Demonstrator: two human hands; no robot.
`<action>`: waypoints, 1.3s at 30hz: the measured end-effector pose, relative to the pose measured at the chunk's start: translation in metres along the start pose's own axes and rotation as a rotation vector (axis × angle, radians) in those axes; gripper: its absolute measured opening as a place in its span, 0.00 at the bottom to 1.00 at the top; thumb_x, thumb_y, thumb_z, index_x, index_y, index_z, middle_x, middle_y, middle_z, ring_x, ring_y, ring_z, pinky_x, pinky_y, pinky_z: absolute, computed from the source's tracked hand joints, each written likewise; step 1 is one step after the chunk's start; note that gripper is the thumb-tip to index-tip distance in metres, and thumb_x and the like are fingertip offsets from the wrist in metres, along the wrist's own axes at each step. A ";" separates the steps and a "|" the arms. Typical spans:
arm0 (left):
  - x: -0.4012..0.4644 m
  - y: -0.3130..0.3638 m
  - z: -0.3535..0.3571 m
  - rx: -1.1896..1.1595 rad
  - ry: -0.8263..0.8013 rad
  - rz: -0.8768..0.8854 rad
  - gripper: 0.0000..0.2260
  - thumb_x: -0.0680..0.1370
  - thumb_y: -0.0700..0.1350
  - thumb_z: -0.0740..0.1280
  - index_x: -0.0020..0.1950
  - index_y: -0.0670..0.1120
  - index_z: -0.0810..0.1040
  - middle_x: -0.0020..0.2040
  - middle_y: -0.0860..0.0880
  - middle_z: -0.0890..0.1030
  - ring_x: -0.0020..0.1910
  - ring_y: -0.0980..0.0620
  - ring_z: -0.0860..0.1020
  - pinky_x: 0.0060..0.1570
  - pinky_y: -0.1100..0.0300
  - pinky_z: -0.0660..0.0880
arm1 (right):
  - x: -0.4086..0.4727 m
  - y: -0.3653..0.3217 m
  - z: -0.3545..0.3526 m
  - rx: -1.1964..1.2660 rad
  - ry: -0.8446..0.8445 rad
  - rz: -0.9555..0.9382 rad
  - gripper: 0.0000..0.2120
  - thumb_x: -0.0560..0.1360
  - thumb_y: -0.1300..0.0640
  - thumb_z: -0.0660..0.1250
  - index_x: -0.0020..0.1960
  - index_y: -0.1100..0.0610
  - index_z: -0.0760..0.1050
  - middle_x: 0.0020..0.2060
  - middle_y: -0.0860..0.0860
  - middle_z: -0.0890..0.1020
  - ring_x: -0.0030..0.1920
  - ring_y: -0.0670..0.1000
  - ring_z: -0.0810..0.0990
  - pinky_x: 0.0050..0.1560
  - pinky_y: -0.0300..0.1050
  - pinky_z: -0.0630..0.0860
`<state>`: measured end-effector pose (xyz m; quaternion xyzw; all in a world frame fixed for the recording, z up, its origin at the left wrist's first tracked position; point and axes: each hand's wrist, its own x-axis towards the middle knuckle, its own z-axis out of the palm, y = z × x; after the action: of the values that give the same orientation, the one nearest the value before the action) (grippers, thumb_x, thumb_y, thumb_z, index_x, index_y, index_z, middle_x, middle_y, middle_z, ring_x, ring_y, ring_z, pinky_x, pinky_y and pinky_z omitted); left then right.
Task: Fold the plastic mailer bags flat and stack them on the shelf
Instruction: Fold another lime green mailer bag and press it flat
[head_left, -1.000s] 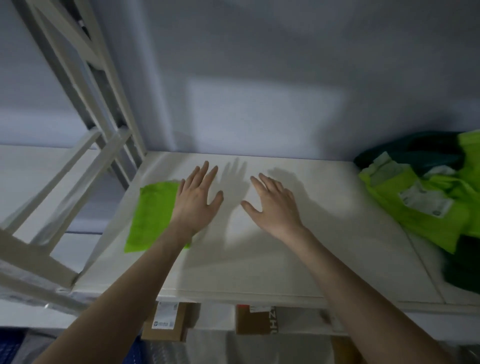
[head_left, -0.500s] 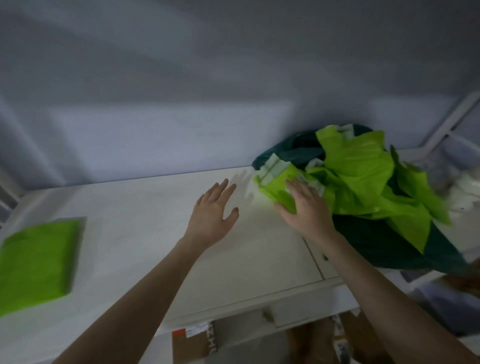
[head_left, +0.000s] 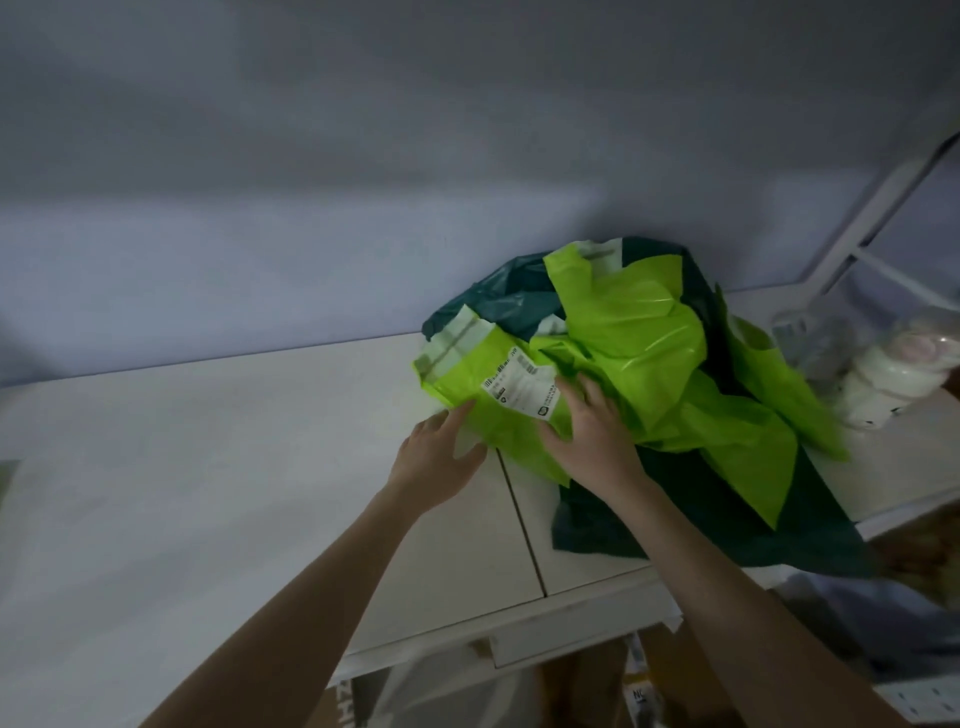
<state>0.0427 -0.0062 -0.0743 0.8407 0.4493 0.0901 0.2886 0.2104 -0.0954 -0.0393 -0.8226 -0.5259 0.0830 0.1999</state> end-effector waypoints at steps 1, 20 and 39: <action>0.004 0.005 0.005 -0.028 -0.009 -0.013 0.28 0.78 0.55 0.60 0.76 0.55 0.54 0.74 0.47 0.64 0.72 0.46 0.62 0.68 0.54 0.61 | 0.002 0.002 0.002 0.013 -0.002 -0.013 0.28 0.77 0.50 0.63 0.74 0.54 0.59 0.73 0.55 0.58 0.71 0.57 0.61 0.67 0.51 0.64; 0.000 0.005 -0.031 -0.501 0.479 0.044 0.21 0.74 0.40 0.69 0.65 0.44 0.69 0.58 0.51 0.69 0.54 0.59 0.69 0.50 0.69 0.66 | 0.005 -0.029 0.018 0.232 0.020 -0.145 0.12 0.76 0.60 0.63 0.59 0.61 0.71 0.50 0.54 0.77 0.43 0.49 0.78 0.38 0.36 0.71; -0.084 -0.031 -0.151 -0.793 0.510 0.122 0.13 0.77 0.35 0.65 0.52 0.54 0.72 0.51 0.52 0.78 0.37 0.59 0.78 0.35 0.68 0.74 | -0.011 -0.144 0.046 1.015 -0.168 0.091 0.13 0.82 0.50 0.50 0.61 0.53 0.69 0.58 0.50 0.76 0.61 0.49 0.74 0.65 0.47 0.68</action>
<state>-0.0899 -0.0001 0.0406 0.6415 0.3868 0.4750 0.4619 0.0697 -0.0415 -0.0213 -0.6344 -0.3974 0.4020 0.5273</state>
